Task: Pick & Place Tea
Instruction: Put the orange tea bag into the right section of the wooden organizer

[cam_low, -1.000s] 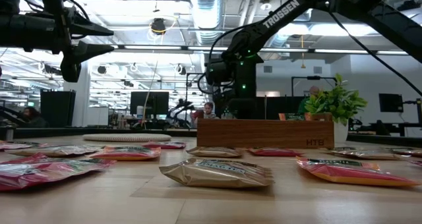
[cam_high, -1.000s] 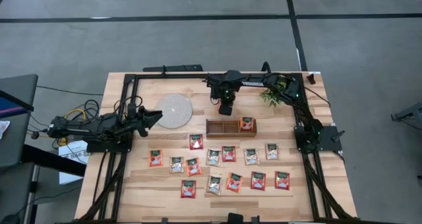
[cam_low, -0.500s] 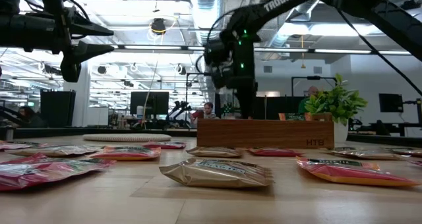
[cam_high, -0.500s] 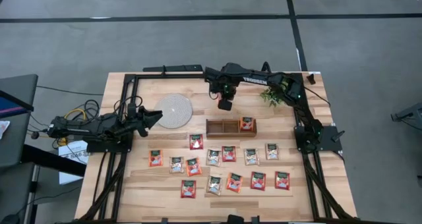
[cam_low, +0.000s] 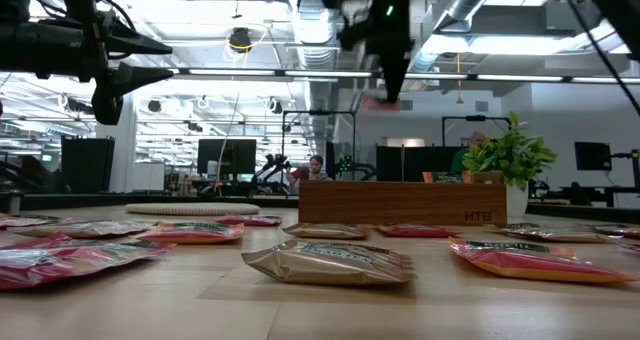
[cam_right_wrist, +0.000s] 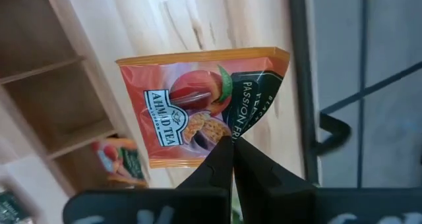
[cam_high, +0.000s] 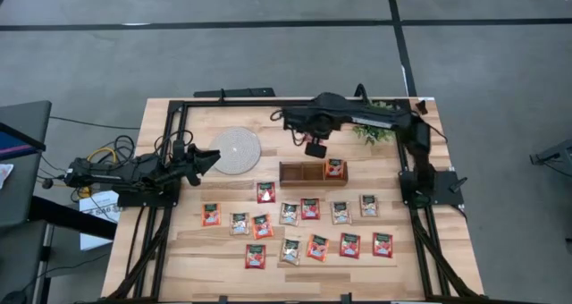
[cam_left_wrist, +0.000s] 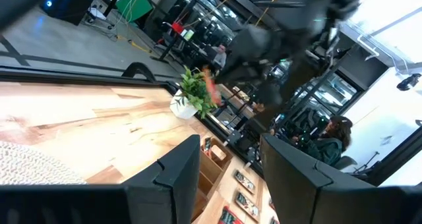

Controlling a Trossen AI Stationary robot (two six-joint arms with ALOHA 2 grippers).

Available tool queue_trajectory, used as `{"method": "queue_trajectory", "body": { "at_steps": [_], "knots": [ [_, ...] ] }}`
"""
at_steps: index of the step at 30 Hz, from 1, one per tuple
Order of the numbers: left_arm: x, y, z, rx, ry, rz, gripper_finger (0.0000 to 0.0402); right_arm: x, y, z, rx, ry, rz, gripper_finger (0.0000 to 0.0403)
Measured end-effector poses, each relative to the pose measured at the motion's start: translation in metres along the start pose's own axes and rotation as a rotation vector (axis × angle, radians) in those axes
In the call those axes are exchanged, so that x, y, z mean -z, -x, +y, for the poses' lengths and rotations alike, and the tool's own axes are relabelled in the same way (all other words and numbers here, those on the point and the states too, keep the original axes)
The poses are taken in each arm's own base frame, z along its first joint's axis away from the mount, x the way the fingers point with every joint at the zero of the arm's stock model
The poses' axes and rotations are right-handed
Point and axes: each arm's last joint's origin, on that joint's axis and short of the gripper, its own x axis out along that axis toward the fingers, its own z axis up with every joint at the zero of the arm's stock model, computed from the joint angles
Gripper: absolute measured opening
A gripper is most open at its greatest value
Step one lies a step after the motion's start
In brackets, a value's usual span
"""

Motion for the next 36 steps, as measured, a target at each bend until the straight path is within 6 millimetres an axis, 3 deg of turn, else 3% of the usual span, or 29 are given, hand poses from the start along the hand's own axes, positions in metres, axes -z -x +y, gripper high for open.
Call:
{"method": "queue_trajectory", "body": {
  "at_steps": [4,8,13,20,29,36],
  "knots": [
    [0.0,0.0,0.0,0.0,0.0,0.0,0.0151,0.019,0.025,0.018,0.047,-0.012,-0.058,0.0],
    [0.0,0.0,0.0,0.0,0.0,0.0,0.0151,0.043,0.027,0.039,0.05,-0.044,-0.037,0.0],
    [0.0,0.0,0.0,0.0,-0.001,0.001,0.0151,0.074,0.006,0.067,0.145,-0.096,0.012,0.0],
    [0.0,0.0,0.0,0.0,0.0,0.0,0.0151,0.095,-0.023,0.1,0.267,-0.175,-0.022,0.0],
    [0.0,0.0,0.0,0.0,0.0,0.0,0.0151,0.101,-0.059,0.126,0.346,-0.126,-0.002,0.0],
    [0.0,0.0,0.0,0.0,0.0,0.0,0.0151,0.098,-0.073,0.133,0.384,-0.089,0.009,0.0]
  ]
}}
